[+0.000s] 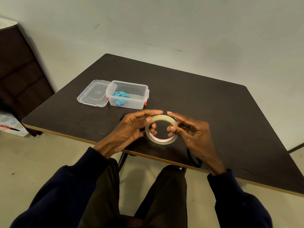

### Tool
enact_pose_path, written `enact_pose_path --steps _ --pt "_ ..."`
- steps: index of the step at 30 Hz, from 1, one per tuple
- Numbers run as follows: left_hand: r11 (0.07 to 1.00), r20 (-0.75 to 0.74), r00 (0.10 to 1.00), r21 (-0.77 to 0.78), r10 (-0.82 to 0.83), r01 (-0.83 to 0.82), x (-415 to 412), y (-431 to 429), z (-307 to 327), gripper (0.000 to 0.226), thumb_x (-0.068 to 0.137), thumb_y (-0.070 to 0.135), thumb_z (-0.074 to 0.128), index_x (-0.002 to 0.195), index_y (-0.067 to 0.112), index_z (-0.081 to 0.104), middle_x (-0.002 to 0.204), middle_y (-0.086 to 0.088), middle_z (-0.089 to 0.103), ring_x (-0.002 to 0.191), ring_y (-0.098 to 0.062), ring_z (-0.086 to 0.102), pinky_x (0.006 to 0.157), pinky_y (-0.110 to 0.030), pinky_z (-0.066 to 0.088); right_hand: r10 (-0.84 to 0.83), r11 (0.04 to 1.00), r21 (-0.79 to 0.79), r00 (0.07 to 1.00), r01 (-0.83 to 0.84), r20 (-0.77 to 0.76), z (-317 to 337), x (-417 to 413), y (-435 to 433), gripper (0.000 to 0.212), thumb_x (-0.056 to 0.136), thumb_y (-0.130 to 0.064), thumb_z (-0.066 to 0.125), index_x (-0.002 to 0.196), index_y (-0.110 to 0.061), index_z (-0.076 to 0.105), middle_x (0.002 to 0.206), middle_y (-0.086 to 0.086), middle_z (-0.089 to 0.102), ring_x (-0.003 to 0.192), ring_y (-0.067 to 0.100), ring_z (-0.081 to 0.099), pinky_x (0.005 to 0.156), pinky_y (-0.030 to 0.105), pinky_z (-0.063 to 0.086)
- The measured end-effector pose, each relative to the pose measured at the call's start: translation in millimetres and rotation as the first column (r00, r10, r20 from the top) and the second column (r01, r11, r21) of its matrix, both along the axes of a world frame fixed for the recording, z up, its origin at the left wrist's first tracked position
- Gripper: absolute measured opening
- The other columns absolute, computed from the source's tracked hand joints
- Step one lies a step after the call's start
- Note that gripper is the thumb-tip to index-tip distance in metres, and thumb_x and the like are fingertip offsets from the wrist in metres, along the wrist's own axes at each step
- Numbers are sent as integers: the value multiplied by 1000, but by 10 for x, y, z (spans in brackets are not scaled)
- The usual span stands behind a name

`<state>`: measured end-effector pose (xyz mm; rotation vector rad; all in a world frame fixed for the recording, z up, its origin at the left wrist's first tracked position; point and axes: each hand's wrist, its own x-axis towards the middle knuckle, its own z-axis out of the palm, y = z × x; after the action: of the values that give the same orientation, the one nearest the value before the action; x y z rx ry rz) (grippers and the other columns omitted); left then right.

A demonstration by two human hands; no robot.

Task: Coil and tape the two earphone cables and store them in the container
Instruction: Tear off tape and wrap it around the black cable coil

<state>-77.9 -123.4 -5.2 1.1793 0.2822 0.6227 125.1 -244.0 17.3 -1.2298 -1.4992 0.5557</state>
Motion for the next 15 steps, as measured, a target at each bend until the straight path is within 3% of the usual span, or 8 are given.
enact_pose_path --steps 2,4,7,10,15 --pt "978 -37 994 186 100 -91 15 -7 27 35 96 17 55 129 19 65 101 -18 67 89 -29 66 91 -49 56 -14 1000 -6 999 14 30 -20 -10 20 40 92 -1 66 132 -4 63 93 3 75 79 21 74 77 29 61" --pt "903 -83 974 399 212 -163 48 -25 52 35 92 23 61 127 27 66 95 -5 74 83 -25 72 82 -35 60 -18 1000 -17 998 19 57 -22 -23 54 37 93 -1 65 130 -4 64 92 4 75 76 22 74 74 30 61" --pt "778 -91 931 581 354 -239 101 -47 76 32 91 18 64 123 20 66 92 1 75 74 -19 74 74 -23 59 -47 998 -52 999 48 9 -34 -62 107 34 93 -2 65 127 -5 66 91 6 76 73 24 74 73 38 63" --pt "770 -36 904 539 427 -342 147 -82 94 28 91 15 66 119 14 70 91 -3 76 73 -20 74 71 -26 60 -101 993 -62 992 96 -81 -70 -91 127 33 92 -5 67 125 -2 67 93 8 77 74 26 74 73 46 63" --pt "796 -21 825 279 565 -537 257 -162 54 25 90 14 68 115 8 72 92 -8 77 77 -27 75 70 -37 63 -120 992 -54 976 112 -184 -124 -210 114 48 90 -7 68 137 -3 57 106 7 75 89 25 75 81 32 61"
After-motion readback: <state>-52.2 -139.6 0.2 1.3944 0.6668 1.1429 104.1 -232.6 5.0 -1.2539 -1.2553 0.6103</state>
